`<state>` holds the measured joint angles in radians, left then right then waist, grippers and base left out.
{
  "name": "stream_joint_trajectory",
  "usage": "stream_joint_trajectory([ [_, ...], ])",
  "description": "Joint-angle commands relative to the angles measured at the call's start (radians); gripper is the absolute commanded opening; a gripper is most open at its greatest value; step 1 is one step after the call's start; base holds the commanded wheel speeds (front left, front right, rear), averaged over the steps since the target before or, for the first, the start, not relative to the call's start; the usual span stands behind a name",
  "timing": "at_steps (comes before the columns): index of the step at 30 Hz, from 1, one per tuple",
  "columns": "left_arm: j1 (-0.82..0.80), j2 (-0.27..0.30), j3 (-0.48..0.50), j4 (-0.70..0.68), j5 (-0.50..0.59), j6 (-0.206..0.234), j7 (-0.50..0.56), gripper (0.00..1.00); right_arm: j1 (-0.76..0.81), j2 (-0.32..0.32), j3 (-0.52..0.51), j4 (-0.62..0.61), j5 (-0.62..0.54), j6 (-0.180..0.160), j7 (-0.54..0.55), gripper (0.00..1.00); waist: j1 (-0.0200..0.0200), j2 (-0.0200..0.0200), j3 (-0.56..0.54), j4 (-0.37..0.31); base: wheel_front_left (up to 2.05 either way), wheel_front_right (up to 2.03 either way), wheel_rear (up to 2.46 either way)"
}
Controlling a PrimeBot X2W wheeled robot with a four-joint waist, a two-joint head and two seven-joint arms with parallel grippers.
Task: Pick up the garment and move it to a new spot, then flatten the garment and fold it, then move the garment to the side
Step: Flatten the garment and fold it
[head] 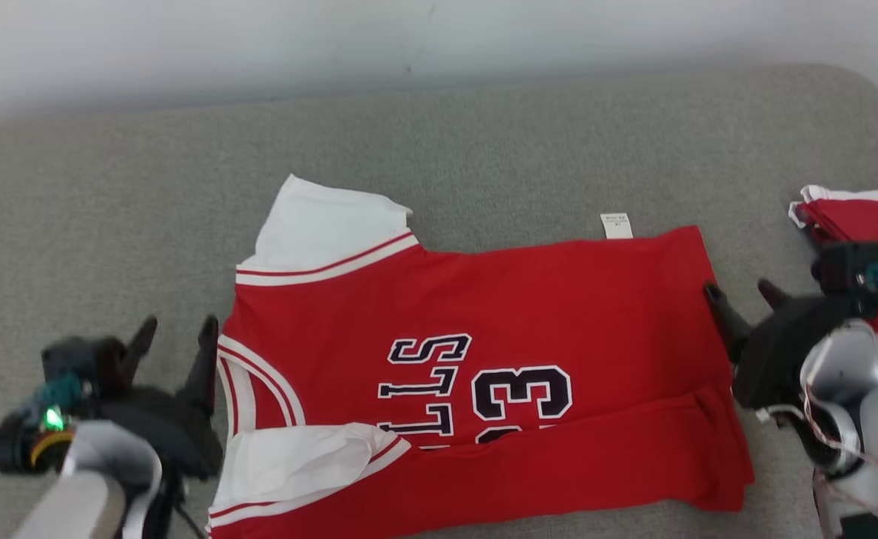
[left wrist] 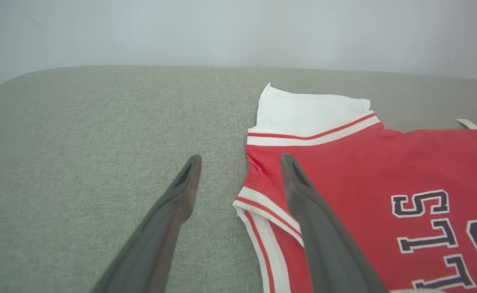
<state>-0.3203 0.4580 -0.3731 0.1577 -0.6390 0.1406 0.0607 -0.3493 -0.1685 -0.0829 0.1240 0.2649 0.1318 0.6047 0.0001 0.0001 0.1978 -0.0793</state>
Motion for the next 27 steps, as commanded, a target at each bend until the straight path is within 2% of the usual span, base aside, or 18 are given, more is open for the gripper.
stream_joint_trajectory([
  [1, -0.071, 0.005, -0.004, 0.015, -0.002, -0.010, 0.029, 1.00, -0.057, -0.024, 0.031, 0.024, 0.024, -0.003, 0.029, 1.00, -0.0001, -0.0001, 0.078, -0.031, 0.00, 0.00, 0.00],
  [8, -0.281, -0.009, -0.009, 0.072, 0.004, -0.041, 0.089, 1.00, -0.250, -0.068, 0.112, 0.097, 0.056, -0.003, 0.080, 1.00, -0.0001, -0.0001, 0.181, -0.068, 0.00, 0.00, 0.00],
  [16, -0.474, 0.015, -0.029, 0.137, 0.011, -0.069, 0.206, 1.00, -0.433, -0.092, 0.157, 0.174, 0.086, -0.003, 0.119, 1.00, -0.0001, -0.0001, 0.291, -0.112, 0.00, 0.00, 0.00],
  [21, -0.543, 0.022, -0.043, 0.167, 0.013, -0.065, 0.280, 1.00, -0.491, -0.087, 0.164, 0.204, 0.094, -0.003, 0.119, 1.00, -0.0001, -0.0001, 0.328, -0.128, 0.00, 0.00, 0.00],
  [27, -0.609, 0.034, -0.044, 0.215, 0.027, -0.034, 0.343, 1.00, -0.528, -0.079, 0.207, 0.230, 0.093, -0.003, 0.113, 1.00, -0.0001, -0.0001, 0.360, -0.152, 0.00, 0.00, 0.00],
])
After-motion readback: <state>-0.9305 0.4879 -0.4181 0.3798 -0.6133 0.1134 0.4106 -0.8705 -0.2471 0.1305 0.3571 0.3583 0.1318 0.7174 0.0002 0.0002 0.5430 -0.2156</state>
